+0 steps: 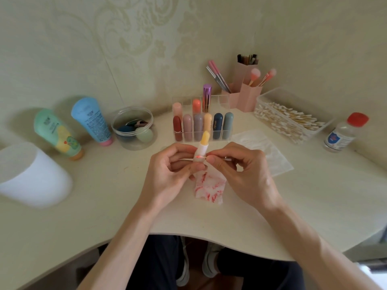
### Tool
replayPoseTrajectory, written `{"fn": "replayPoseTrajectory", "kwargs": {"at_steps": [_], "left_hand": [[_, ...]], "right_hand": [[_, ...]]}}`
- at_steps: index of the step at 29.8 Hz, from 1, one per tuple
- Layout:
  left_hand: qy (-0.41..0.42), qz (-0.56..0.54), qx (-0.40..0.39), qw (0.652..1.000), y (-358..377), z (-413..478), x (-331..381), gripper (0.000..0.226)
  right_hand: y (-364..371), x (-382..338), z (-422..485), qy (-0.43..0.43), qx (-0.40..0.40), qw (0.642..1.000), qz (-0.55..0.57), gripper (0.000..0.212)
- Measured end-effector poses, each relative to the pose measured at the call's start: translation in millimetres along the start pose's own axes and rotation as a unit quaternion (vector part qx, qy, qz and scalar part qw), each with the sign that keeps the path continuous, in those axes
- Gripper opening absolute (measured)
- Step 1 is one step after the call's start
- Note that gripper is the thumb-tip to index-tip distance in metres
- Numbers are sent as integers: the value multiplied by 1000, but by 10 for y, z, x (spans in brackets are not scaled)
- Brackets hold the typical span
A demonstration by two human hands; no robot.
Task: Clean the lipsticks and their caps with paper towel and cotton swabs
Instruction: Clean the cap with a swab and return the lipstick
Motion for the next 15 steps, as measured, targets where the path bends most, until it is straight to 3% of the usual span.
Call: {"fn": "replayPoseTrajectory", "kwargs": {"at_steps": [4, 7, 10, 15], "left_hand": [[1, 12, -30, 999, -6, -4, -19, 26], [7, 46, -60, 997, -6, -21, -3, 33], [17, 76, -48, 996, -8, -17, -2, 42], [18, 71, -51, 996, -9, 9, -16, 33]], "right_hand": [[-7, -4, 1, -2, 4, 1000, 1, 16], [-16, 3, -1, 5, 7, 1000, 8, 15], [6, 5, -10, 3, -6, 1000, 3, 10], [7, -7, -13, -4, -6, 1000, 9, 13]]}}
Point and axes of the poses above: each hand's wrist, its own z-axis towards the middle knuckle, its own y-axis out of the palm, x = y × z, the point moved 2 cm from there along z, towards the middle knuckle, and after that the axes turned 4 degrees about -z, right-handed, at the moved point
